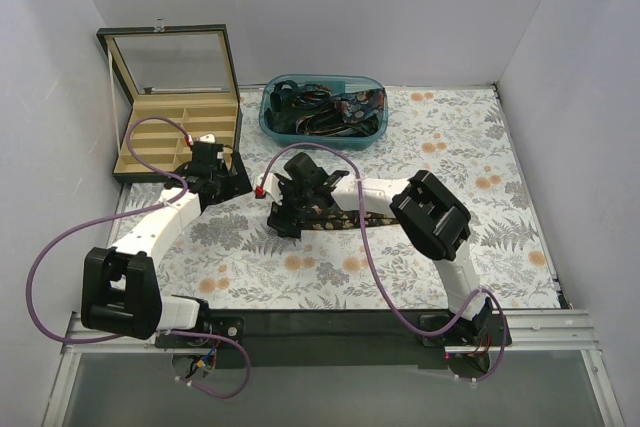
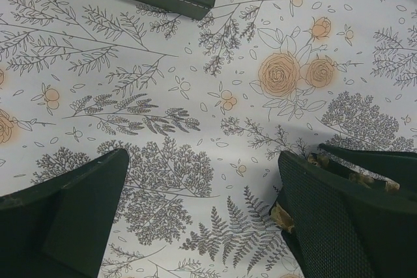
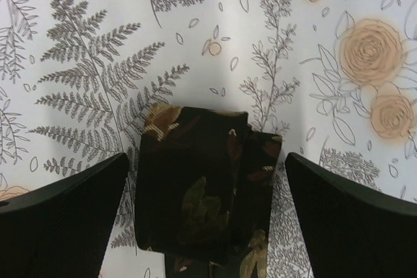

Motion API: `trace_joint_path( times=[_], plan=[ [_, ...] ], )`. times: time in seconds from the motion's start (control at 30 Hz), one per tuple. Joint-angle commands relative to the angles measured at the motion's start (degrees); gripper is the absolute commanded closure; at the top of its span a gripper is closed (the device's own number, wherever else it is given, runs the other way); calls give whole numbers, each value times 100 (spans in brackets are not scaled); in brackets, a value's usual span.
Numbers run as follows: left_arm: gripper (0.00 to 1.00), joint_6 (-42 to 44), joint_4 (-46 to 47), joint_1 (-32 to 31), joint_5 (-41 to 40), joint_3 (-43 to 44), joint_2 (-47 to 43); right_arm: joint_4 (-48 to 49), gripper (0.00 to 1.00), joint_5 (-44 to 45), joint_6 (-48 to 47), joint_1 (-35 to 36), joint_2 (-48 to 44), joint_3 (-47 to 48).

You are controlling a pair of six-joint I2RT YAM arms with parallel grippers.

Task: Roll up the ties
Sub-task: Roll the tie

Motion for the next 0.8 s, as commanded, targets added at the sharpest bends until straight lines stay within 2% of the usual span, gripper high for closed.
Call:
trace_joint_path(
  times=[0.0, 0.17, 0.27, 0.3, 0.5, 0.6, 0.67, 0.77],
  plan=[
    [7, 77, 108, 59, 31, -1, -178, -79, 7, -118, -160, 53, 124, 242],
    [7, 95, 108, 68, 75, -1, -134, -96, 16, -284, -196, 44, 264, 277],
    [7, 104, 108, 77, 58, -1, -134, -131, 30, -276, -222, 53, 317, 251],
    [7, 104, 117, 68, 58, -10, -126, -140, 38, -276, -231, 53, 326, 242],
    [8, 113, 108, 77, 110, 7, -82, -149, 59, -355, -213, 62, 230, 119],
    [8, 130, 108, 77, 145, -1, -64, -149, 62, -346, -213, 71, 177, 84],
    [8, 121, 108, 77, 154, -1, -64, -158, 69, -364, -187, 71, 142, 84],
    [8, 139, 117, 77, 172, -1, -55, -166, 65, -416, -152, 80, 107, 66]
  ],
)
